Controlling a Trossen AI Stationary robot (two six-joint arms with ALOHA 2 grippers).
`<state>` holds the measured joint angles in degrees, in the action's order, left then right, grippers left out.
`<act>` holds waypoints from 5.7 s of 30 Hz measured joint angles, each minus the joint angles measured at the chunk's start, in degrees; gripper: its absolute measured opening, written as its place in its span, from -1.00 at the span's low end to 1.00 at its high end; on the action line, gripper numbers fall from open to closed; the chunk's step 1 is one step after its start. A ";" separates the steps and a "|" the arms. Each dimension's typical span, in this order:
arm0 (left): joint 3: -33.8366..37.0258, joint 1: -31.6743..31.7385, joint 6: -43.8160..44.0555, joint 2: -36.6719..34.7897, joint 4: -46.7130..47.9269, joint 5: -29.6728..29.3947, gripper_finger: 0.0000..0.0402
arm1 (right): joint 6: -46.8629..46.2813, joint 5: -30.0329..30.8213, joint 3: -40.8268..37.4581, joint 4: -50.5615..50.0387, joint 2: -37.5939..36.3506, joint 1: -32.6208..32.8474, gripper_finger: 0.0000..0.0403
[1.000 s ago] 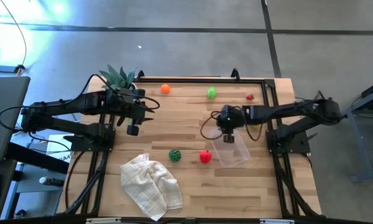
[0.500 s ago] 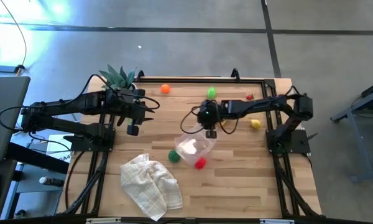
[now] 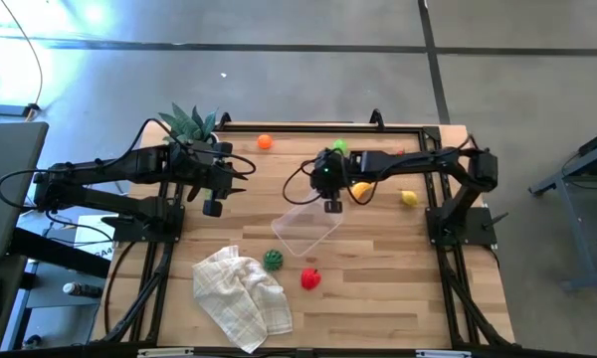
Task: Pick and placing Produce into tupperware
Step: Move the transparent bin to the center of the table
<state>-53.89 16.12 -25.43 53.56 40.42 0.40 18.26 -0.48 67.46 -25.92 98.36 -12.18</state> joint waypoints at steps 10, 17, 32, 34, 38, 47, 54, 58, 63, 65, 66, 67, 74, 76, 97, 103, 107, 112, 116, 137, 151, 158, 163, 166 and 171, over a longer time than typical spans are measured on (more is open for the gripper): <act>0.00 0.00 0.00 0.02 0.01 -0.01 -0.42 | -2.83 -1.52 0.09 -11.75 -7.25 4.67 -0.47; 0.00 0.00 0.02 0.00 0.01 -0.01 -0.42 | -9.24 -11.85 0.11 -17.27 -15.10 10.79 -0.47; 0.00 0.00 0.02 0.00 -0.01 0.01 -0.42 | -12.90 -12.82 -12.27 -2.70 -9.49 19.98 -0.47; 0.00 0.00 0.01 0.00 -0.01 0.00 -0.42 | -12.89 -11.95 -12.35 -0.19 -7.78 19.06 -0.47; 0.00 0.00 0.01 0.00 -0.01 0.01 -0.42 | -12.89 -11.51 -12.37 2.83 -4.05 16.26 -0.47; 0.00 0.00 0.00 0.00 -0.01 0.00 -0.42 | -11.08 -8.60 -12.39 6.87 -1.83 7.90 -0.47; 0.00 0.00 0.02 0.00 -0.01 0.01 -0.42 | -10.41 -8.63 -12.39 11.21 -2.03 -0.42 -0.47; 0.00 0.00 0.02 0.00 -0.01 -0.01 -0.42 | -11.88 -10.53 -10.97 8.45 -2.43 -3.35 -0.47; 0.00 0.00 0.01 0.00 0.01 0.00 -0.42 | -12.89 -13.31 -7.24 5.23 -5.26 -1.42 -0.47; 0.00 0.00 0.01 0.00 -0.02 -0.01 -0.42 | -13.56 -13.28 -5.88 5.95 -6.58 0.17 -0.47; 0.00 0.00 0.02 0.00 0.01 0.01 -0.42 | -14.15 -13.28 -5.16 7.19 -6.87 1.03 -0.47; 0.00 0.00 0.02 0.00 -0.01 0.01 -0.42 | -14.66 -13.28 -4.46 8.46 -6.94 1.94 -0.47; 0.00 0.00 0.02 0.00 0.01 0.01 -0.42 | -14.63 -14.43 -1.83 11.09 -3.20 7.71 -0.47; 0.00 0.00 0.02 0.00 -0.02 -0.01 -0.42 | -14.51 -14.37 -1.77 11.38 -1.43 8.63 -0.47; 0.00 0.00 0.00 0.00 0.01 0.00 -0.42 | -6.97 -11.84 -1.75 -0.07 3.39 11.44 -0.47; 0.00 0.00 0.02 0.00 -0.01 0.00 -0.42 | -6.36 -9.86 -1.75 -0.12 1.66 11.42 -0.47; 0.00 0.00 0.02 0.00 -0.01 -0.01 -0.42 | -6.30 -9.04 -1.77 -0.45 1.21 11.42 -0.47; 0.00 0.00 0.01 0.00 0.00 0.01 -0.42 | -7.89 -9.04 -1.79 0.71 1.21 11.42 -0.47; 0.00 0.00 0.00 0.00 -0.01 -0.01 -0.42 | -8.78 -8.95 -0.93 3.16 1.21 11.42 -0.47; 0.00 0.00 0.02 0.00 0.00 -0.01 -0.42 | -5.76 -8.20 0.50 4.72 1.21 -0.88 -0.47; 0.00 -0.01 0.02 0.00 0.01 0.00 -0.42 | -4.69 -12.01 0.44 1.13 4.39 -1.06 -0.47; 0.00 0.00 0.01 0.00 0.00 -0.01 -0.42 | -6.24 -7.73 0.44 3.98 4.81 -1.46 -0.47; 0.00 0.00 0.02 0.00 -0.01 -0.01 -0.42 | -7.30 -6.43 0.44 3.35 4.84 -1.74 -0.47; 0.00 0.00 0.00 0.02 0.00 0.00 -0.42 | -8.29 -5.30 0.44 2.95 4.84 -1.71 -0.47; 0.00 0.00 0.02 0.02 -0.01 0.01 -0.42 | -9.47 -4.19 0.44 2.63 4.84 -1.71 -0.47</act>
<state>-53.89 16.12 -25.41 53.58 40.40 0.40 8.79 -4.67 67.90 -23.29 103.20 -13.89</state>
